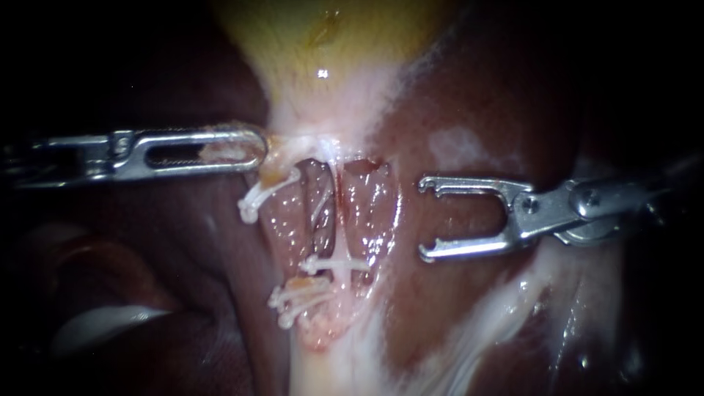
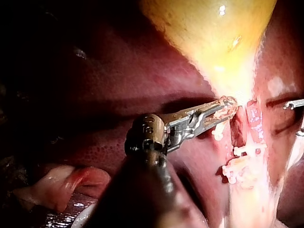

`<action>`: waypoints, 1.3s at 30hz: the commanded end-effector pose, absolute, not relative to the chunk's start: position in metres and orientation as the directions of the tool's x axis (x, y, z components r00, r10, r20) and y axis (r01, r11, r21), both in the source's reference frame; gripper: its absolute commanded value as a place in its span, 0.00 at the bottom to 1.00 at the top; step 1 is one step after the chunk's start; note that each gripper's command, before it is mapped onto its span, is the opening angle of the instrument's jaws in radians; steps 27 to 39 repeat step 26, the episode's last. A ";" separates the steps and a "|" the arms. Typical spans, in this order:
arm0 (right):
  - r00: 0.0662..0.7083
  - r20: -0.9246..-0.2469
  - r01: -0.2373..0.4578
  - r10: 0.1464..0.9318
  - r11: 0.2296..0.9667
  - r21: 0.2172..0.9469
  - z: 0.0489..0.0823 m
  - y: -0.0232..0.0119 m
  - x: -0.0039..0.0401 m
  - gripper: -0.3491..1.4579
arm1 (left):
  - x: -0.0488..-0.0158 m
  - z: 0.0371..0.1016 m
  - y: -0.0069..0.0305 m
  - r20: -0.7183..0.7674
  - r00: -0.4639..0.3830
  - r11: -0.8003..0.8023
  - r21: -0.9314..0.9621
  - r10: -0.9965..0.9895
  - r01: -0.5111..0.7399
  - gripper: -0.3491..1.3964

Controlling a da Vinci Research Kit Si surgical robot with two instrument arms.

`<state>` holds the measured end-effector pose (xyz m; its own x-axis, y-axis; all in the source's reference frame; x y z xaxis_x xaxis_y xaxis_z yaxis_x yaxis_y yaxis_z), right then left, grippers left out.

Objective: Going back first clip right tube

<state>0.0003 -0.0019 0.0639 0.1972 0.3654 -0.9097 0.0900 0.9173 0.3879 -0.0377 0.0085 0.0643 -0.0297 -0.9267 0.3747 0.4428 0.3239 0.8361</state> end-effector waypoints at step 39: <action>0.209 -0.909 0.099 0.361 0.917 0.387 0.0635 -0.0022 0.0003 0.47 | -0.0421 0.0720 0.0077 0.366 0.031 0.338 0.821 -0.930 0.461 0.00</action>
